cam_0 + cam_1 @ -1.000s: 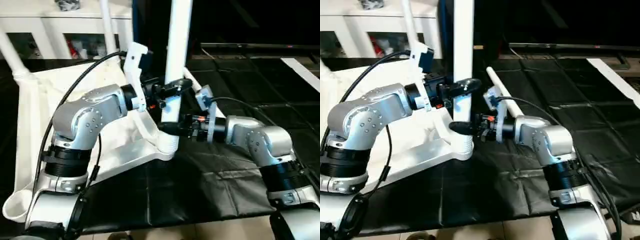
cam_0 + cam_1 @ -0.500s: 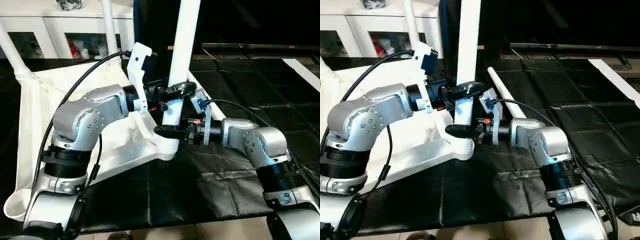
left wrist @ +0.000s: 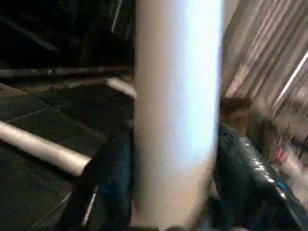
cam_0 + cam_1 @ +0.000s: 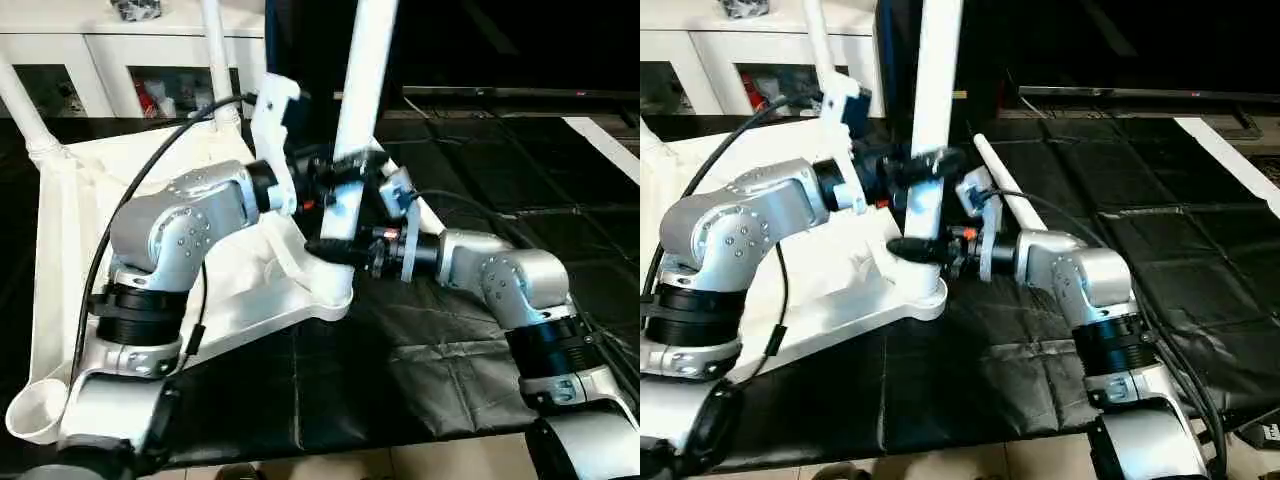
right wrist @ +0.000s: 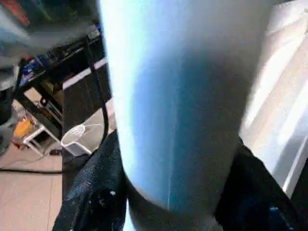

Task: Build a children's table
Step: Pick table leg

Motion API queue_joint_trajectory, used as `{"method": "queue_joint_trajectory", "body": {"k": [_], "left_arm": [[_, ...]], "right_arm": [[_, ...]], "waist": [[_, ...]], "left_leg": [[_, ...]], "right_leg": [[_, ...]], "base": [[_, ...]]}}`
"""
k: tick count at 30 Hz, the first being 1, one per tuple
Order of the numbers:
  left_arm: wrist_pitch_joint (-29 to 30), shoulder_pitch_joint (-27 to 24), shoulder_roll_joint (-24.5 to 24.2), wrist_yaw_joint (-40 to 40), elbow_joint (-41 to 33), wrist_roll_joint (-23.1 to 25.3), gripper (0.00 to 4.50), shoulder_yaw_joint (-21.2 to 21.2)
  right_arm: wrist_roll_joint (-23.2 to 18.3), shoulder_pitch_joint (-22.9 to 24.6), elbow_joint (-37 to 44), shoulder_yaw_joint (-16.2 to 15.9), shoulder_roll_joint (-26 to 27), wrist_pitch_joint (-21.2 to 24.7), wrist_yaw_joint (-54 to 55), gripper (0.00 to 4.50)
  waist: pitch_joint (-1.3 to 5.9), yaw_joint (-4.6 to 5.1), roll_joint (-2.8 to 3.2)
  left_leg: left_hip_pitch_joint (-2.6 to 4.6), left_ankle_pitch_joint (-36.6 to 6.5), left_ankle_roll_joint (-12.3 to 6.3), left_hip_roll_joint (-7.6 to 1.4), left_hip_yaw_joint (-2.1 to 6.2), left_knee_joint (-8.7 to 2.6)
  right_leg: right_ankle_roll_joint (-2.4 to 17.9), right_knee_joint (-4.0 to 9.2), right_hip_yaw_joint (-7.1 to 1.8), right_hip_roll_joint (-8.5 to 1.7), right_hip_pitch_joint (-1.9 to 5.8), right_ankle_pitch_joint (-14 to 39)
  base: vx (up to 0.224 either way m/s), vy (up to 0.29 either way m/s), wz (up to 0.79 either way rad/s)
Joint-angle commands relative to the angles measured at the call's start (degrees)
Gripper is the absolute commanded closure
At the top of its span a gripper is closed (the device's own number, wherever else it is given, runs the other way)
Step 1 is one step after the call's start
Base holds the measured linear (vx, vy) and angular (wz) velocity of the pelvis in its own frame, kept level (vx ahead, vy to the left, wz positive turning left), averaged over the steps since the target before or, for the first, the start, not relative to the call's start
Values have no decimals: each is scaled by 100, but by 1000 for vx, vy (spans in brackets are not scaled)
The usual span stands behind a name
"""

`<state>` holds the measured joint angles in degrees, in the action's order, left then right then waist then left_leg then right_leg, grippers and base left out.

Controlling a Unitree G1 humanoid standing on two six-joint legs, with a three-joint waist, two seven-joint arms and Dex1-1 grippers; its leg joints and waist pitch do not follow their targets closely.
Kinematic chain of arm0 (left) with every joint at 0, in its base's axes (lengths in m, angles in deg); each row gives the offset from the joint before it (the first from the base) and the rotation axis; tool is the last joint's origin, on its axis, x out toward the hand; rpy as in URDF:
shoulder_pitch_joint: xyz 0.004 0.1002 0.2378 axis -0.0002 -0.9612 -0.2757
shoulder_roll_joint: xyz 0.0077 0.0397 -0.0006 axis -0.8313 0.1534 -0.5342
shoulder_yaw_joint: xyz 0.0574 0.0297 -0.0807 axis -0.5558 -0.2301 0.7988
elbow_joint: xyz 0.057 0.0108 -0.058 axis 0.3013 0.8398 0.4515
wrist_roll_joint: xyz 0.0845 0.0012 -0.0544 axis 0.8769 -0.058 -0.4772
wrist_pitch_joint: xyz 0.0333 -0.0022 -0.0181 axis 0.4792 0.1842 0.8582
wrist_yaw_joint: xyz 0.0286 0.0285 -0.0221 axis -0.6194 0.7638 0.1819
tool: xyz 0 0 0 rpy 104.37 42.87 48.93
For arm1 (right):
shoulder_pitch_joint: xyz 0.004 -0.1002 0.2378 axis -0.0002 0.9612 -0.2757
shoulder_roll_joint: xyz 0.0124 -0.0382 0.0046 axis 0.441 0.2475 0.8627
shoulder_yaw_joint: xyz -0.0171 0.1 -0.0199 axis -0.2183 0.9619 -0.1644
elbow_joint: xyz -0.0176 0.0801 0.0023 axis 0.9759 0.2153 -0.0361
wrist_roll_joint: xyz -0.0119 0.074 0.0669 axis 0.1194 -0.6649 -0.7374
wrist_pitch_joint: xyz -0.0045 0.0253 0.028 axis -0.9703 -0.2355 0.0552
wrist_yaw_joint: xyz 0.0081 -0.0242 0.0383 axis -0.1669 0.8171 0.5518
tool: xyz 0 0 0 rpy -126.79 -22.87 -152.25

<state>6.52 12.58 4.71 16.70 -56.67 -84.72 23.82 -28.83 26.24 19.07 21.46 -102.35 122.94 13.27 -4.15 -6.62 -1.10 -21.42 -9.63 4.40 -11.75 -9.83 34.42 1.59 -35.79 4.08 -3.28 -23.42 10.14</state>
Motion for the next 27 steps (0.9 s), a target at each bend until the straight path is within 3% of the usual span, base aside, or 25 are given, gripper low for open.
{"method": "queue_joint_trajectory", "body": {"k": [1,6,11,14,18,19,24,27], "left_arm": [[39,253,83,-181,-36,-174,174,192],[-91,309,159,-173,26,-207,156,348],[-61,253,98,-117,-116,-369,156,513],[-83,157,-59,18,-155,-310,156,500],[-104,-324,-910,492,-201,220,156,96],[-104,-324,-910,492,-201,220,156,96],[-207,-835,-1600,826,-353,681,156,-411],[-210,-1227,-1916,1089,-598,783,156,-733]], "right_arm": [[55,76,-58,87,27,-109,139,255],[14,103,-25,137,62,-108,151,257],[102,141,-48,267,202,-540,358,259],[109,147,-37,330,242,-577,484,259],[562,263,-186,343,206,-1220,919,259],[562,263,-186,343,206,-1220,919,259],[836,569,-166,476,357,-2064,1319,259],[1054,800,-113,373,346,-2428,1430,259]], "waist": [[492,-25,-11],[480,-27,-13],[487,-27,10],[483,-13,13],[473,23,27],[472,24,44],[470,34,64],[466,38,73]], "left_leg": [[32,-698,123,-85,15,-328],[31,-718,89,-78,19,-334],[37,-763,120,-92,24,-335],[51,-766,128,-92,29,-346],[71,-862,214,-85,22,-364],[83,-868,243,-98,28,-372],[87,-938,279,-108,25,-389],[91,-1014,282,-114,25,-398]], "right_leg": [[839,433,-267,-422,371,1167],[709,458,-264,-416,376,1347],[730,449,-263,-426,357,1334],[727,444,-263,-414,356,1327],[599,458,-265,-399,336,1508],[613,440,-270,-403,311,1503],[735,412,-281,-403,311,1281],[762,414,-286,-414,309,1320]], "base": [[0,0,0],[0,0,0],[0,0,0],[0,0,0],[0,0,0],[0,0,0],[0,0,0],[0,0,0]]}}
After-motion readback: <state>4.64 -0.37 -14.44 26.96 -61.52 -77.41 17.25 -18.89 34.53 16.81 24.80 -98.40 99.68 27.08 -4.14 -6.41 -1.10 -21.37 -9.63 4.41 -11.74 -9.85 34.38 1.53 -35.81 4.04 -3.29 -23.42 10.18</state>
